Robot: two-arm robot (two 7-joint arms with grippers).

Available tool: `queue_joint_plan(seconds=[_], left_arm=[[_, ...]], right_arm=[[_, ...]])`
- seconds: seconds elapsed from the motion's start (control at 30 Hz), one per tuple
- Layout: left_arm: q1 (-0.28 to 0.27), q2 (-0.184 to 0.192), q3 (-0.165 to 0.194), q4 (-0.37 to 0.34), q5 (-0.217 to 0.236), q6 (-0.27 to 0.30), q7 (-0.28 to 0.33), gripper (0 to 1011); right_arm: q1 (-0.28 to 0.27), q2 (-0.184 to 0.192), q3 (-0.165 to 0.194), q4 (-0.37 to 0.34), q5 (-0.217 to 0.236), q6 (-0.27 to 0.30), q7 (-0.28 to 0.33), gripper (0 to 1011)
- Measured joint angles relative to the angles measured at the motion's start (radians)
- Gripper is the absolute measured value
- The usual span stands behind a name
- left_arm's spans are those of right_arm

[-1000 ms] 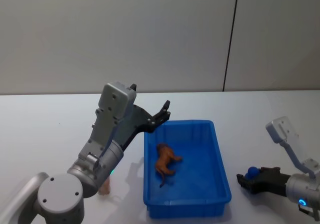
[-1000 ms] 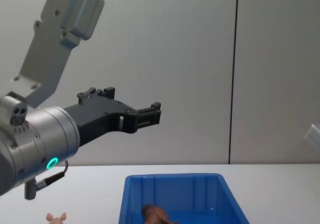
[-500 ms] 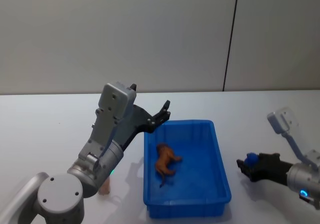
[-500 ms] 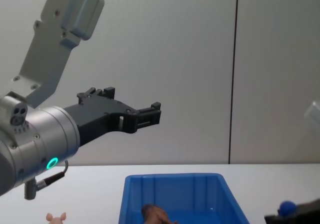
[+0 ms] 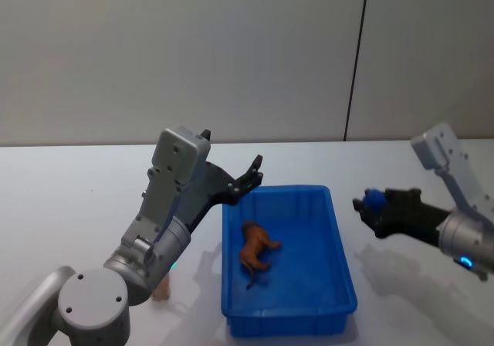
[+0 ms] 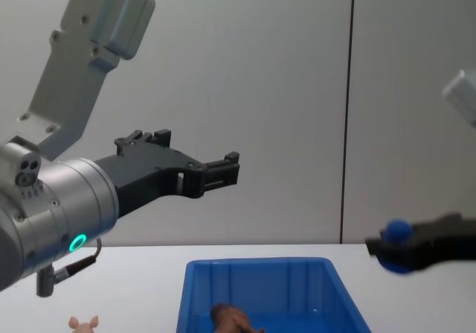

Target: Pick up the two dolls from the table and place them into the box.

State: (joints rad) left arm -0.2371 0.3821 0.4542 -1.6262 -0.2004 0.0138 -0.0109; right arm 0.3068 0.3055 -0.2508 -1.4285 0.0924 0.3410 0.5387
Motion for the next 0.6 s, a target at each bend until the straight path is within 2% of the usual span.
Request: queue_joint_plan(seconds=[0.3, 0.6], left_arm=[[0.000, 0.000, 0.000, 0.000, 0.000, 0.000, 0.000, 1001], [0.000, 0.000, 0.000, 0.000, 0.000, 0.000, 0.000, 1001]], right_arm=[[0.068, -0.018, -0.004, -0.009, -0.006, -0.094, 0.077, 217], [0.134, -0.043, -0.015, 0.022, 0.012, -0.128, 0.172, 159]])
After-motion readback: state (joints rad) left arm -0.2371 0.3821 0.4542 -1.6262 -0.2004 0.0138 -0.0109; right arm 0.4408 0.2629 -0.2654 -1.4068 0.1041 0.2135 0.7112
